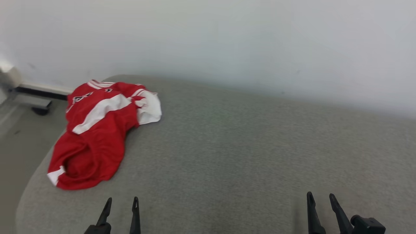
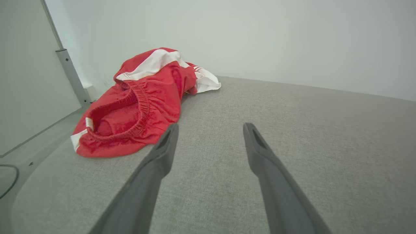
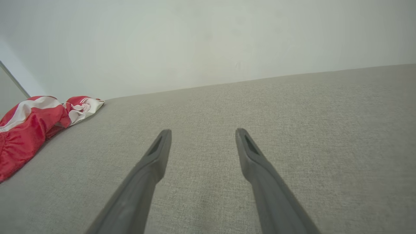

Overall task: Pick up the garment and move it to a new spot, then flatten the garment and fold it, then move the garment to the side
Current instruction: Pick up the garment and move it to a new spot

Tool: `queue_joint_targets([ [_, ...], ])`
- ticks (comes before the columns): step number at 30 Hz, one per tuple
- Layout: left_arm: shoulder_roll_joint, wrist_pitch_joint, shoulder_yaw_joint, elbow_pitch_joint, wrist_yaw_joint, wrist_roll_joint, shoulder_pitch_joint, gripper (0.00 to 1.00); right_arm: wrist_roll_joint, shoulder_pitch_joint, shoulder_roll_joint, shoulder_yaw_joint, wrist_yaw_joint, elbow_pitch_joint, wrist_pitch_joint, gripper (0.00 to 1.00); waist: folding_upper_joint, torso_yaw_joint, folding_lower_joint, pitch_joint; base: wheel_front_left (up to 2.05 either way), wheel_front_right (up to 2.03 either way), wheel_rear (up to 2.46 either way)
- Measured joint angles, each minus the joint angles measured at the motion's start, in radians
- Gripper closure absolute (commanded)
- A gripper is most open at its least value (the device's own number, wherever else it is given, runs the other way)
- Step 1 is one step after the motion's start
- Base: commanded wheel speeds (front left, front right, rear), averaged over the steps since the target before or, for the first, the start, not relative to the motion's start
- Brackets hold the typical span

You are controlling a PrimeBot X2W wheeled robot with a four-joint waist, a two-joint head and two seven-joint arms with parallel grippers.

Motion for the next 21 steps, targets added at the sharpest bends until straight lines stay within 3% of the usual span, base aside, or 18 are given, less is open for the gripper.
queue_joint_targets([
  [13, 0.013, 0.0, 0.048, -0.019, 0.009, -0.002, 0.01, 0.0, 0.024, -0.021, 0.0, 0.044, 0.0, 0.006, 0.0, 0.0, 0.0, 0.21, 0.0, 0.01, 0.0, 0.0, 0.0],
  [21, 0.009, 0.0, 0.072, -0.055, 0.022, -0.007, 0.028, 0.0, 0.007, -0.071, 0.0, 0.076, 0.0, 0.034, 0.0, 0.0, 0.0, 0.257, 0.0, 0.043, 0.0, 0.0, 0.0],
])
